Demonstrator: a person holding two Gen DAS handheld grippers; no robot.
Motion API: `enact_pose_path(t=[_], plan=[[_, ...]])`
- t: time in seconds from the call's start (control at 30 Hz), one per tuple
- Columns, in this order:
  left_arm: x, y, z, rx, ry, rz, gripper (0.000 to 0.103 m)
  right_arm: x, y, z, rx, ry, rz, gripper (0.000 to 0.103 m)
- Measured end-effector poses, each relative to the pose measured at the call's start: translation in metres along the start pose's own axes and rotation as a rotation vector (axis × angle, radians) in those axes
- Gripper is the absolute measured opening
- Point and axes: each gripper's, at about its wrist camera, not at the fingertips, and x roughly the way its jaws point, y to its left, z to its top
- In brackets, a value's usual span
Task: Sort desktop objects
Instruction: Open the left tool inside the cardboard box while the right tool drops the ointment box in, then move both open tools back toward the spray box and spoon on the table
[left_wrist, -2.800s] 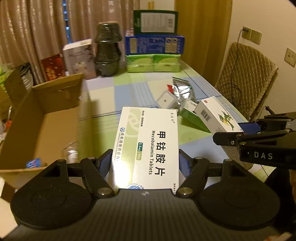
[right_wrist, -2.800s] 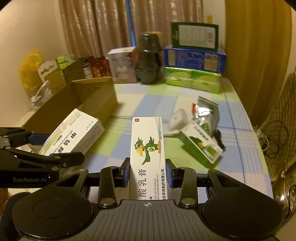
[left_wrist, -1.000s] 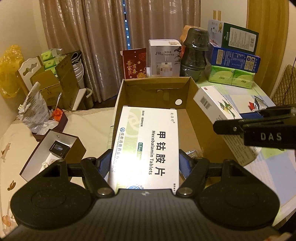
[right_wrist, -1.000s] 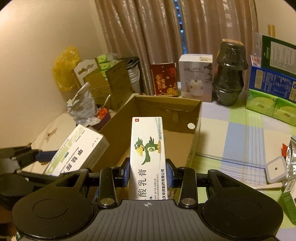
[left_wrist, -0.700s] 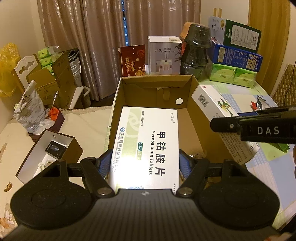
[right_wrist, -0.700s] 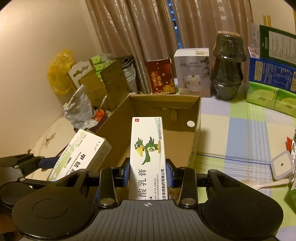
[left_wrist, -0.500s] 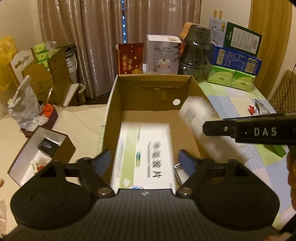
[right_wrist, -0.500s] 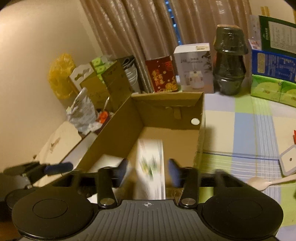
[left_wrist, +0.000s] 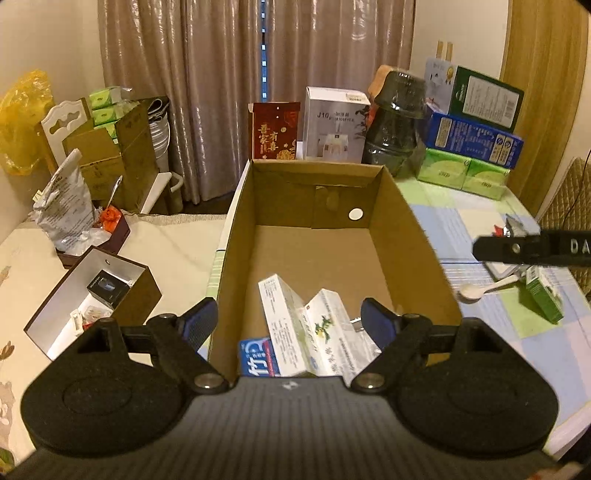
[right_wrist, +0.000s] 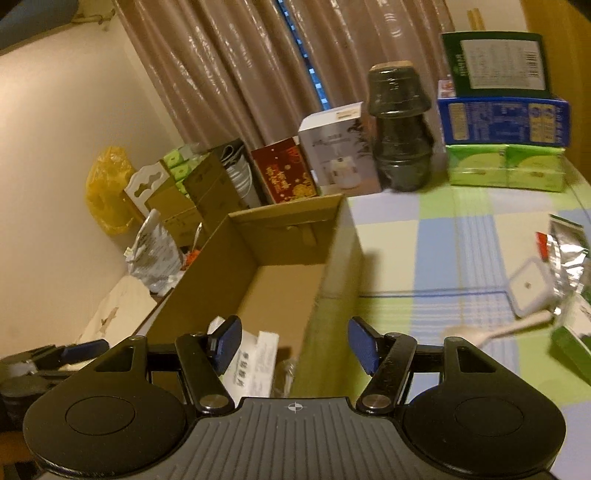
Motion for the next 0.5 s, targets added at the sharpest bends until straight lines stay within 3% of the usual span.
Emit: enact_pose_path(t=[0.3, 0.5], plan=[[-0.040, -0.035, -0.013, 0.006, -0.022, -0.021, 0.082, -0.062, -0.028, -0.030, -0.036, -0.019, -0.076, 0.067], [-0.056, -0.075, -0.022, 0.036, -0.025, -0.070, 0.085, -0.105, -0.056, -0.044, 0.005, -0.030, -0.096, 0.075]])
